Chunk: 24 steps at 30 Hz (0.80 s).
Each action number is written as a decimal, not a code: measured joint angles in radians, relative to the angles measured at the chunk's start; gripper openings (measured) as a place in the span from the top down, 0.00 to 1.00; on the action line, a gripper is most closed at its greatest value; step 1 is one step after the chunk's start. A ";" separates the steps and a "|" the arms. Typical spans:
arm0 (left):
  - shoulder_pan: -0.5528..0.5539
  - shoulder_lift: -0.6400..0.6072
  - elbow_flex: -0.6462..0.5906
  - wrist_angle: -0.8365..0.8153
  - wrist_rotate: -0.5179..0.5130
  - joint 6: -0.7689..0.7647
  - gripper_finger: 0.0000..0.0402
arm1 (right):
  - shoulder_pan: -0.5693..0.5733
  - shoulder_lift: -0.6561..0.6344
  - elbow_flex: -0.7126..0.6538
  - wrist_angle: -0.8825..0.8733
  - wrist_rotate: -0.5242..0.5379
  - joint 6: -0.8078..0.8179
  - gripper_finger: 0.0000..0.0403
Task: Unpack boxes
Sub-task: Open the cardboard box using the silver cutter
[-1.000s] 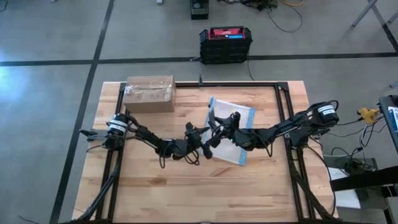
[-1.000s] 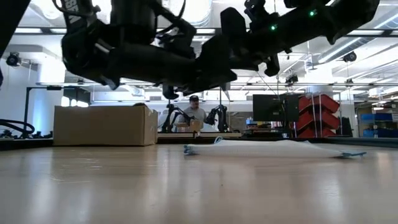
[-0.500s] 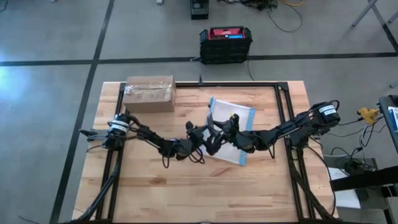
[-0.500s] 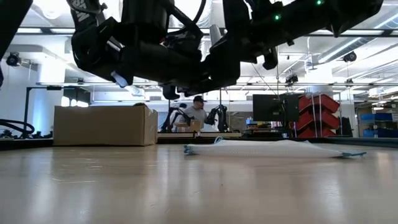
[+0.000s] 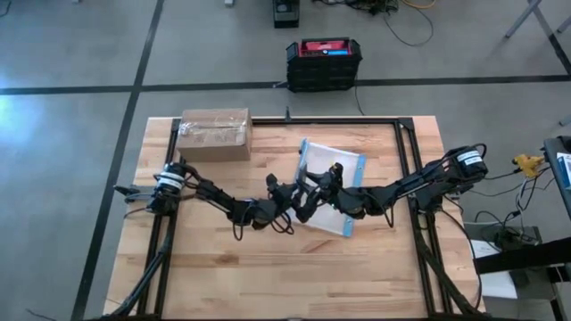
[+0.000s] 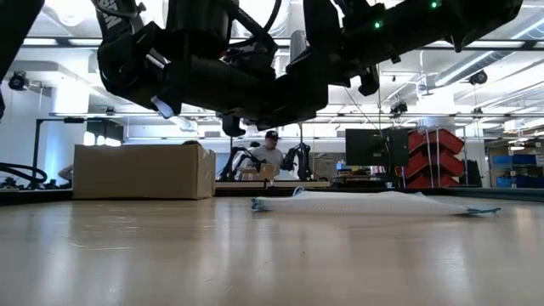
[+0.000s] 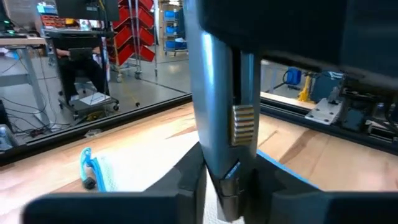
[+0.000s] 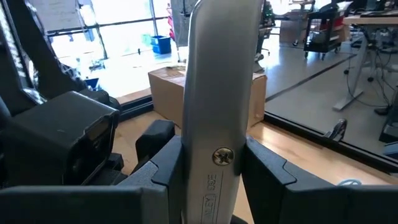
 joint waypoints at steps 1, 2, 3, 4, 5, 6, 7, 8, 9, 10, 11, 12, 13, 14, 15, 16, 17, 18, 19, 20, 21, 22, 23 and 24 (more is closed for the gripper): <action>0.000 -0.001 0.000 -0.003 0.000 0.002 0.93 | 0.001 0.000 0.000 0.000 0.004 0.001 0.74; -0.002 -0.002 -0.001 -0.004 0.001 0.006 0.93 | 0.003 0.000 0.000 -0.001 0.007 -0.002 0.74; -0.004 -0.002 -0.001 -0.004 0.001 0.010 0.93 | 0.004 0.000 0.000 -0.002 0.005 -0.010 0.74; -0.008 -0.004 -0.002 -0.009 0.001 0.014 0.93 | 0.006 -0.001 0.000 -0.004 -0.003 -0.022 0.74; -0.012 -0.007 -0.003 -0.019 0.002 0.016 0.93 | 0.010 -0.003 0.000 -0.011 -0.014 -0.034 0.74; -0.014 -0.012 -0.003 -0.031 0.005 0.016 0.93 | 0.014 -0.008 0.000 -0.021 -0.022 -0.047 0.73; -0.017 -0.017 -0.003 -0.046 0.009 0.016 0.93 | 0.018 -0.012 0.000 -0.032 -0.026 -0.053 0.71; -0.021 -0.023 -0.003 -0.057 0.020 0.016 0.94 | 0.021 -0.019 0.000 -0.046 -0.033 -0.056 0.68; -0.025 -0.029 -0.003 -0.065 0.038 0.017 0.95 | 0.025 -0.029 0.001 -0.071 -0.054 -0.062 0.64; -0.030 -0.039 -0.003 -0.074 0.045 0.019 0.96 | 0.029 -0.036 -0.002 -0.109 -0.066 -0.067 0.59; -0.033 -0.048 -0.003 -0.074 0.046 0.018 0.96 | 0.031 -0.043 -0.003 -0.144 -0.083 -0.069 0.56; -0.037 -0.064 -0.004 -0.086 0.058 0.020 0.96 | 0.033 -0.051 -0.004 -0.175 -0.107 -0.069 0.53; -0.042 -0.074 -0.009 -0.094 0.070 0.017 0.96 | 0.033 -0.065 -0.003 -0.203 -0.130 -0.068 0.51; -0.046 -0.082 -0.009 -0.100 0.079 0.014 0.96 | 0.032 -0.079 -0.003 -0.226 -0.145 -0.068 0.49; -0.052 -0.099 -0.012 -0.117 0.084 0.015 0.96 | 0.032 -0.094 -0.003 -0.244 -0.161 -0.069 0.49; -0.058 -0.116 -0.014 -0.137 0.083 0.017 0.96 | 0.033 -0.104 -0.003 -0.268 -0.181 -0.067 0.48; -0.063 -0.134 -0.015 -0.160 0.092 0.019 0.96 | 0.033 -0.109 -0.001 -0.269 -0.194 -0.067 0.48; -0.067 -0.154 -0.015 -0.189 0.113 0.019 0.96 | 0.035 -0.121 -0.001 -0.272 -0.217 -0.078 0.48; -0.070 -0.172 -0.015 -0.217 0.142 0.019 0.96 | 0.040 -0.135 -0.002 -0.274 -0.246 -0.099 0.49; -0.075 -0.190 -0.015 -0.243 0.175 0.019 0.96 | 0.041 -0.144 -0.002 -0.267 -0.282 -0.125 0.49; -0.079 -0.207 -0.015 -0.269 0.209 0.019 0.96 | 0.041 -0.153 -0.002 -0.257 -0.318 -0.143 0.50; -0.082 -0.219 -0.015 -0.285 0.249 0.018 0.96 | 0.041 -0.166 -0.002 -0.257 -0.356 -0.157 0.51; -0.086 -0.230 -0.015 -0.298 0.291 0.017 0.96 | 0.041 -0.178 -0.002 -0.262 -0.399 -0.166 0.52; -0.092 -0.238 -0.015 -0.307 0.321 0.016 0.96 | 0.041 -0.185 -0.001 -0.260 -0.440 -0.167 0.53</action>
